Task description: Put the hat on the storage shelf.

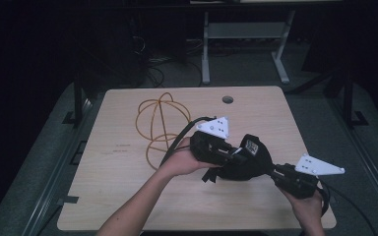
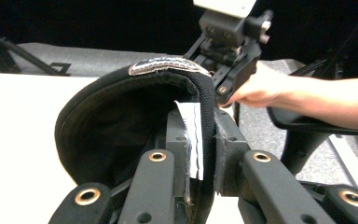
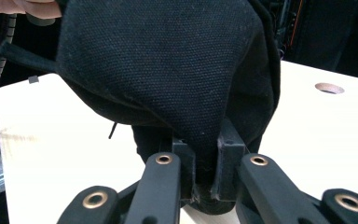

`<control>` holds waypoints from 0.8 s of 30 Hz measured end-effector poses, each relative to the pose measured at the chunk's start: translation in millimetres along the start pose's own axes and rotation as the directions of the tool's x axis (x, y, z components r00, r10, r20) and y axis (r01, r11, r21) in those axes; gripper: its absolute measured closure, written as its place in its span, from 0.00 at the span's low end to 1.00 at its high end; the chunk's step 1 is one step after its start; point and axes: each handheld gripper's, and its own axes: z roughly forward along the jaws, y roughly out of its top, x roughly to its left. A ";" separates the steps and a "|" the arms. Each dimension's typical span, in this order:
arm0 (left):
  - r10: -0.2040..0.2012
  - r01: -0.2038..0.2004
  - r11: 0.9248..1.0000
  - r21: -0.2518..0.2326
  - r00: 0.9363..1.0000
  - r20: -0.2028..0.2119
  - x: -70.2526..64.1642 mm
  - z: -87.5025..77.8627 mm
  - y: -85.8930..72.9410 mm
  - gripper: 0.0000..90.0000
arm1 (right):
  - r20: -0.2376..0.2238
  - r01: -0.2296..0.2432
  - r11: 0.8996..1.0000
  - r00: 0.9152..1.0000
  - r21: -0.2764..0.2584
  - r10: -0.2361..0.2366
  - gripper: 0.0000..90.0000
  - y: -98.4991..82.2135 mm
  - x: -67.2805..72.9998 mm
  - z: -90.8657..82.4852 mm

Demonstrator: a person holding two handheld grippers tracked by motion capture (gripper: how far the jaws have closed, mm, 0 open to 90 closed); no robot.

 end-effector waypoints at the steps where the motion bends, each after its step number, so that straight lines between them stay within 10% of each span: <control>1: 0.000 0.000 1.000 0.000 1.000 0.000 0.0 0.0 0.0 0.84 | 0.001 0.004 1.000 1.000 0.007 -0.004 0.91 1.1 0.2 -0.4; 24: -0.009 0.015 0.999 0.046 0.993 -0.118 -11.4 -21.2 -37.1 0.65 | 0.006 -0.035 0.995 0.999 0.095 0.035 0.91 25.9 -7.0 -7.9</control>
